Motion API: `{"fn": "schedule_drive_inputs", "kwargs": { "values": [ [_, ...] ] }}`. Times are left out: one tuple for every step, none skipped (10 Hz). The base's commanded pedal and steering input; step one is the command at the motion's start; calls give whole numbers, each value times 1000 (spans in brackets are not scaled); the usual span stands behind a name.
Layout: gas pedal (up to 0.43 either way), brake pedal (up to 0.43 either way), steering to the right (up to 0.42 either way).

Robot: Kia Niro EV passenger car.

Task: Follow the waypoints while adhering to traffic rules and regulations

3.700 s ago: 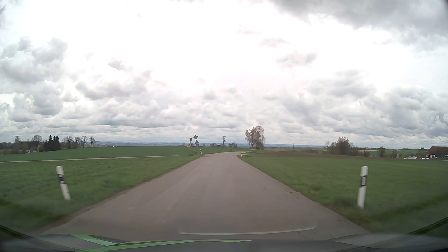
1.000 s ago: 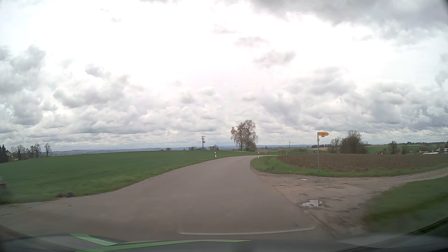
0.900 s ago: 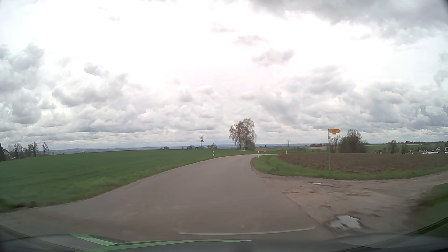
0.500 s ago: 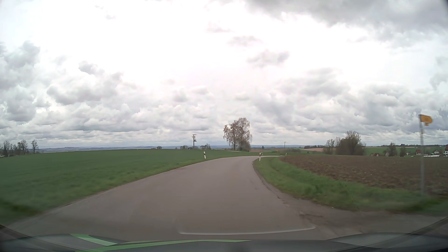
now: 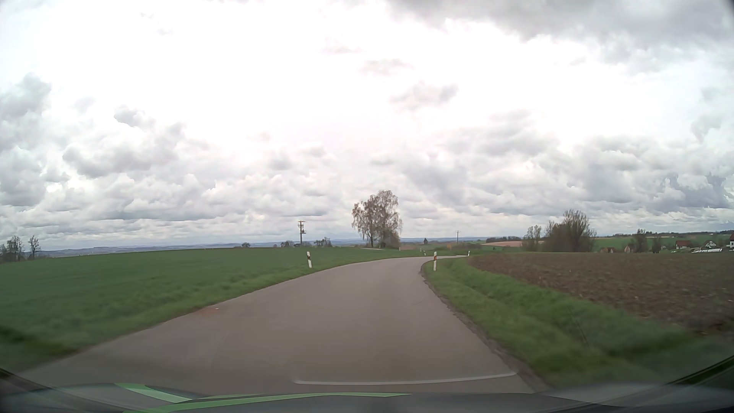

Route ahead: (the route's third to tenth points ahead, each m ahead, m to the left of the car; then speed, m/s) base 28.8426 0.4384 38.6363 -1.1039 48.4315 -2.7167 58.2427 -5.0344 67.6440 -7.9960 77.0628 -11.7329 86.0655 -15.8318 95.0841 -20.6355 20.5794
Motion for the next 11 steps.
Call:
{"fn": "schedule_drive_inputs", "kwargs": {
  "values": [
    [98,0,20],
    [98,0,20],
    [98,0,21],
    [98,0,23],
    [98,0,25],
    [87,0,28],
    [47,0,30],
    [0,0,30],
    [0,0,30],
    [0,0,30],
    [0,0,30]
  ]
}}
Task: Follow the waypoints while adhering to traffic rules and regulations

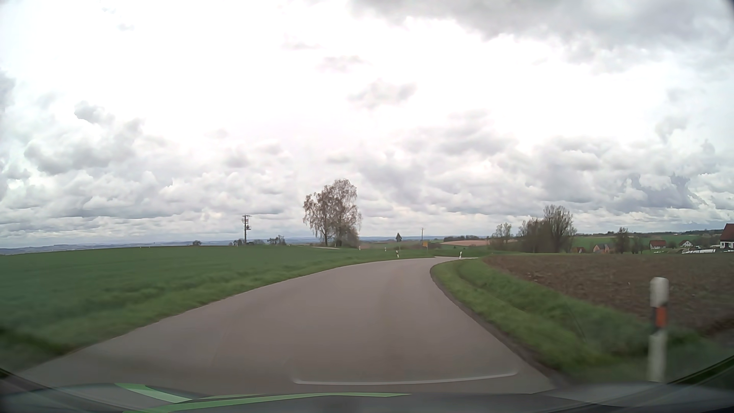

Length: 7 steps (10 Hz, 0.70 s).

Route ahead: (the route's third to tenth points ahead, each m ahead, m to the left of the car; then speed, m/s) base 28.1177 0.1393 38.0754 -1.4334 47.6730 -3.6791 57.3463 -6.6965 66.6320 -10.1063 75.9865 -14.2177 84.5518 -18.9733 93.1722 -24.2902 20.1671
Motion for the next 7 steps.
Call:
{"fn": "schedule_drive_inputs", "kwargs": {
  "values": [
    [0,0,31],
    [0,0,31],
    [0,0,31],
    [0,0,31],
    [0,0,31],
    [0,0,31],
    [0,0,33]
  ]
}}
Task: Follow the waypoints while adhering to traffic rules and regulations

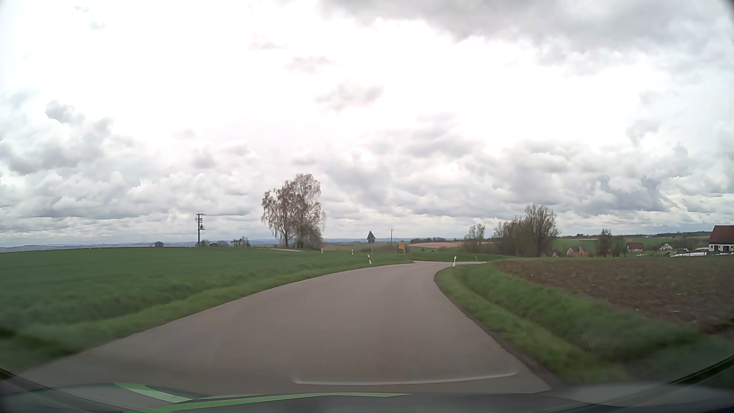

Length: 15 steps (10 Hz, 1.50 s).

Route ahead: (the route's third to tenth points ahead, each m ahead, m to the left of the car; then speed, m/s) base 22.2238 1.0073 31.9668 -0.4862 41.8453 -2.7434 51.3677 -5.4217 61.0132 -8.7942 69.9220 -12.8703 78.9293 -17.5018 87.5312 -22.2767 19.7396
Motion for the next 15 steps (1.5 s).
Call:
{"fn": "schedule_drive_inputs", "kwargs": {
  "values": [
    [0,0,34],
    [0,0,34],
    [0,0,34],
    [0,0,35],
    [0,0,35],
    [0,0,35],
    [0,0,35],
    [8,0,35],
    [20,0,36],
    [28,0,36],
    [47,0,37],
    [47,0,39],
    [47,0,39],
    [59,0,40],
    [67,0,40]
  ]
}}
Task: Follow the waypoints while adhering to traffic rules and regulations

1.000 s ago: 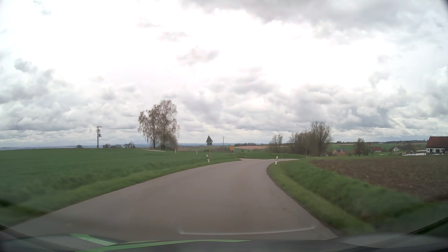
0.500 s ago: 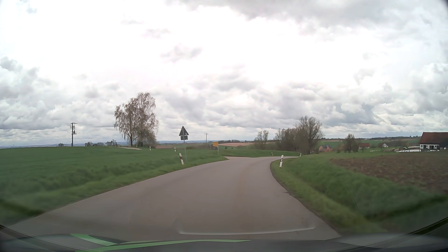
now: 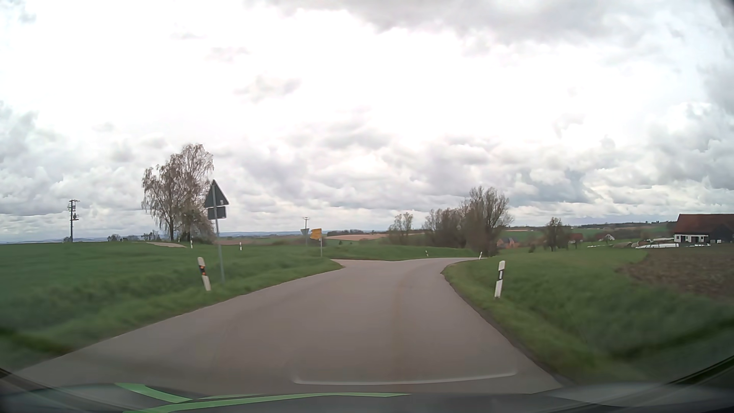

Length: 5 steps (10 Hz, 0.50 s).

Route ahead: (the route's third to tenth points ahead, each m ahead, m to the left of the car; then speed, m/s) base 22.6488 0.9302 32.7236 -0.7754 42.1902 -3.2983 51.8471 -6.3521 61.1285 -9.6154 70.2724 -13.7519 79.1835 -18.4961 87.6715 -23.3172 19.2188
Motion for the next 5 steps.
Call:
{"fn": "schedule_drive_inputs", "kwargs": {
  "values": [
    [79,0,40],
    [79,0,40],
    [87,0,40],
    [87,0,40],
    [87,0,40]
  ]
}}
